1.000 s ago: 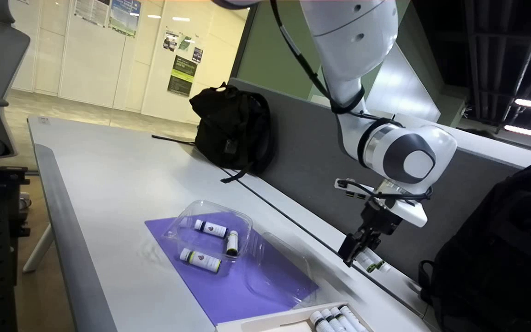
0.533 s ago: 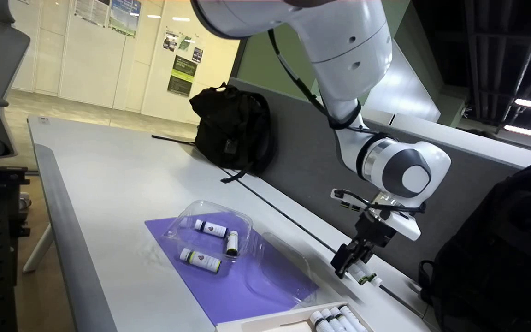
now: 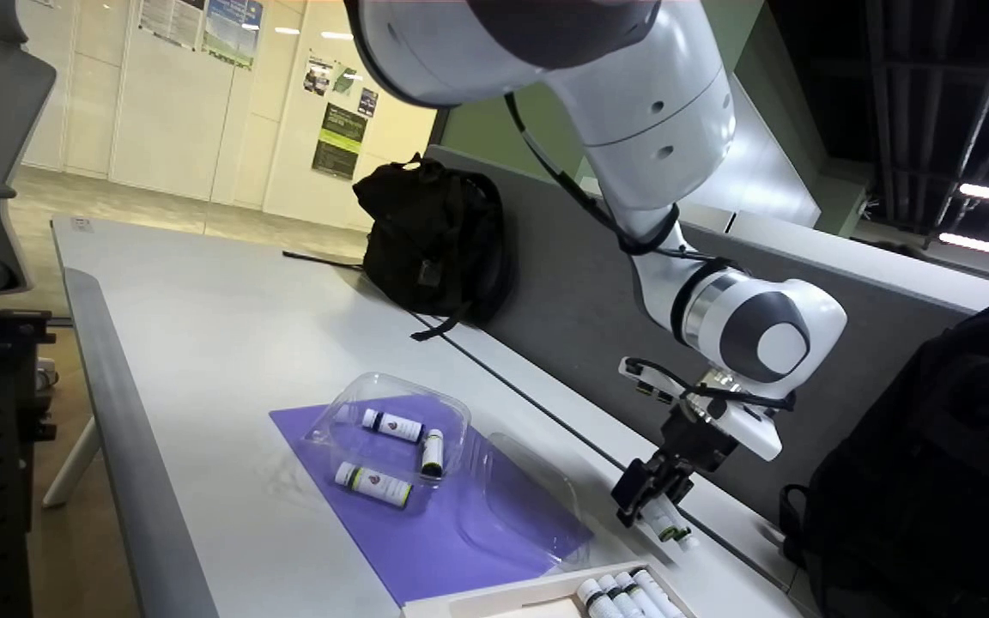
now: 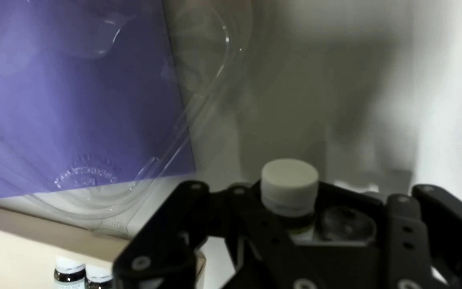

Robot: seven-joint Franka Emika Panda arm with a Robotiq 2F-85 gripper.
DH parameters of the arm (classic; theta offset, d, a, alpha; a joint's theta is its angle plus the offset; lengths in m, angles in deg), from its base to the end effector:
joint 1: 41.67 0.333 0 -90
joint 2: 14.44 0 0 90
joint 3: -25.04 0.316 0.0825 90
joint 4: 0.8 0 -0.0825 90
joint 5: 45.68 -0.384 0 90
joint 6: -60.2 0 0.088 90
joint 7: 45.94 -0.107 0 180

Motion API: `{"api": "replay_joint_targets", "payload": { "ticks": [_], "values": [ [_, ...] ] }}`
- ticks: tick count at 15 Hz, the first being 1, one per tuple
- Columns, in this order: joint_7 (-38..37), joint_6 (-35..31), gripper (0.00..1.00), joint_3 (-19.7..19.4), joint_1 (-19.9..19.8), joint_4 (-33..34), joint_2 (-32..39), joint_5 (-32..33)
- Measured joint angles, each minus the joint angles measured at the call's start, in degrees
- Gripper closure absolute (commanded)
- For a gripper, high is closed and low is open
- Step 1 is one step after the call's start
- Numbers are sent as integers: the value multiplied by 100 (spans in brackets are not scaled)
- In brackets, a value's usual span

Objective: Take 2 bottles from the clear bowl and place them on the table

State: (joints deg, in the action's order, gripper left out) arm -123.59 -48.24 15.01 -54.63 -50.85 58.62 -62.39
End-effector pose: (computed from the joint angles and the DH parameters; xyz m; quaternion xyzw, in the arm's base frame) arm 0.7194 -0.2262 0.0855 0.6241 -0.7708 -0.1266 0.0192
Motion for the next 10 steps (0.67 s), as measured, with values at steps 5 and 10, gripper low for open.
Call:
{"api": "replay_joint_targets", "payload": {
  "ticks": [5,10],
  "values": [
    [-141,127,27,30,-67,309,195,1],
    [-256,375,0,71,-143,561,259,2]
  ]
}}
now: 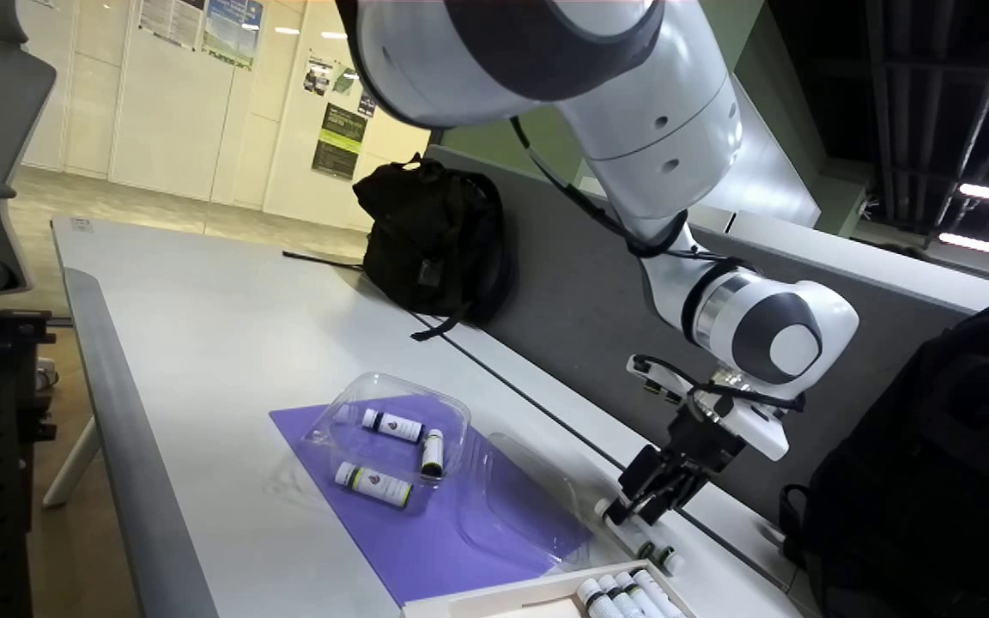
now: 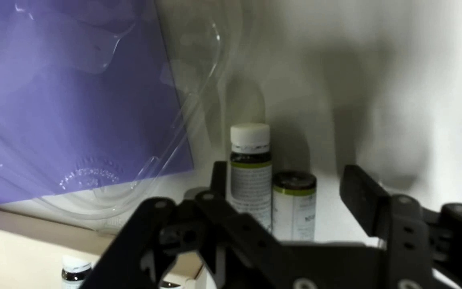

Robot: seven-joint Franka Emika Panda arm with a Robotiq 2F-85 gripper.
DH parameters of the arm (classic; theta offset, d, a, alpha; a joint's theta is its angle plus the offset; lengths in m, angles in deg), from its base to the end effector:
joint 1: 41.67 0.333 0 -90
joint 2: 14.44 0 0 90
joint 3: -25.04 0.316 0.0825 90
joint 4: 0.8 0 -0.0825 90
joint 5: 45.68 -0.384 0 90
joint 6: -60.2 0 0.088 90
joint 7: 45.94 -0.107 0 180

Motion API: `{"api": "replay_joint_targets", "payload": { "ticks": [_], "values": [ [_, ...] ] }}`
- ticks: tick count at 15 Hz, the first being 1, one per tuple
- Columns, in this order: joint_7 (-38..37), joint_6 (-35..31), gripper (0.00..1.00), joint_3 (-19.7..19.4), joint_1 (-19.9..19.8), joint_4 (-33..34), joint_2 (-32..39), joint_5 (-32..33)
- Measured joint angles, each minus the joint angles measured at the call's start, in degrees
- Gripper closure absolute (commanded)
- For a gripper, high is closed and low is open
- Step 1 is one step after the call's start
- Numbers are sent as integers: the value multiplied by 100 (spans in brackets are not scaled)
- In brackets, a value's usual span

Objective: Take 2 bottles from the clear bowl and place them on the table

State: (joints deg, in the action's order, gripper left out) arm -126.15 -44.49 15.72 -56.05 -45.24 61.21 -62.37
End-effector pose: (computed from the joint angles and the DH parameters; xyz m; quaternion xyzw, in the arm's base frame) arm 0.7227 -0.2329 0.0885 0.6065 -0.7829 -0.1372 0.0182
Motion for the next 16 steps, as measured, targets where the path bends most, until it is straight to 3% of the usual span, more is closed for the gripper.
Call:
{"api": "replay_joint_targets", "payload": {
  "ticks": [9,16],
  "values": [
    [-105,422,0,90,-107,486,103,-11],
    [-13,1091,0,75,-104,643,-378,-9]
  ]
}}
